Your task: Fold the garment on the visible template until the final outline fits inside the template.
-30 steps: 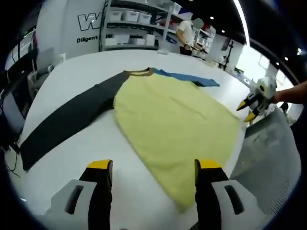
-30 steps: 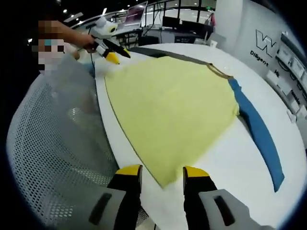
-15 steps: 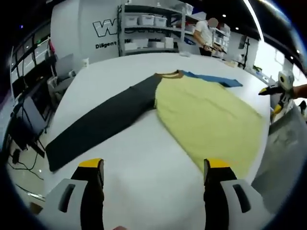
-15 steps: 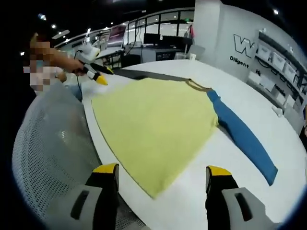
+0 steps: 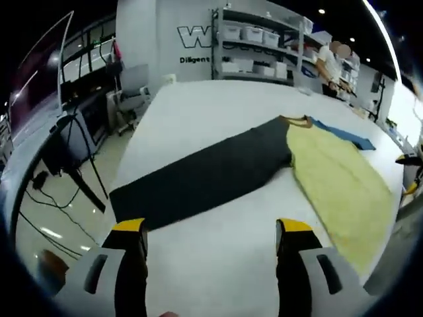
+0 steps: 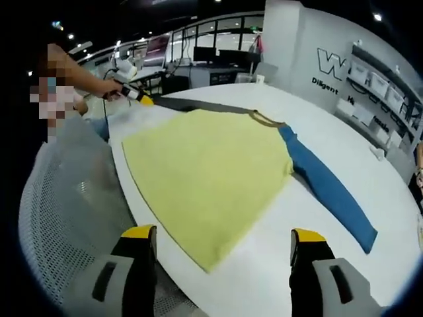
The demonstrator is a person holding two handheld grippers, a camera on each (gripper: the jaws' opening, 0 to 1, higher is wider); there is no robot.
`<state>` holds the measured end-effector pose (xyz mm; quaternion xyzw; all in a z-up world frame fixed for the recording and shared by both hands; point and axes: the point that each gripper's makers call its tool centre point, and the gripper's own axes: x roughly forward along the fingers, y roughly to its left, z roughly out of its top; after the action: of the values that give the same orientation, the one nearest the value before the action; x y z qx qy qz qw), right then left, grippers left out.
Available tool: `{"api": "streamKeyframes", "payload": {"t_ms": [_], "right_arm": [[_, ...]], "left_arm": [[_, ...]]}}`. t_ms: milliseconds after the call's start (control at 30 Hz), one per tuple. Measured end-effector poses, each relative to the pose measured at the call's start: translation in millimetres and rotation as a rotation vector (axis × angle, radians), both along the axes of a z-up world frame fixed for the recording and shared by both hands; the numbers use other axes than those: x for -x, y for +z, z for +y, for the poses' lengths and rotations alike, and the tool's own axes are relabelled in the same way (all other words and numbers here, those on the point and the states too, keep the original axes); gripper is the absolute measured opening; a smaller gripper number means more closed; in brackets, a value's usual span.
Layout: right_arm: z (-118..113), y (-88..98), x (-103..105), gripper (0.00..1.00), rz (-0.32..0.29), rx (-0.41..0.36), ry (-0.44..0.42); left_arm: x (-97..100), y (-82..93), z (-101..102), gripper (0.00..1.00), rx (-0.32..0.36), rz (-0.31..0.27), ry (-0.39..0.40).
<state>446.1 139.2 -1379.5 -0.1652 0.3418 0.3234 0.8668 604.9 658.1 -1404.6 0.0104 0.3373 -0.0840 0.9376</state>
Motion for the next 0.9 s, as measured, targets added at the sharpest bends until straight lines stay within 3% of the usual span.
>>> {"api": "streamKeyframes", "payload": {"t_ms": [233,433,667,900], "right_arm": [[-1,0.3,1,0.8,0.005,0.004,-0.026],[-3,-0.2,2,0.8,0.011,0.016,-0.04],[-3,-1.9,4,0.79,0.023,0.027,-0.048],[-4,-2.0,8,0.78,0.043,0.048,-0.038]], "left_arm": [[-7.5,-8.7,21,0.69,-0.009,0.01,0.036],[-12.5,-13.0,27,0.65,-0.023,0.015,0.042],[-19.7,-18.0,46,0.5,-0.029,0.015,0.071],[-15.9,-21.7,74,0.4,0.008,0.028,0.208]]}}
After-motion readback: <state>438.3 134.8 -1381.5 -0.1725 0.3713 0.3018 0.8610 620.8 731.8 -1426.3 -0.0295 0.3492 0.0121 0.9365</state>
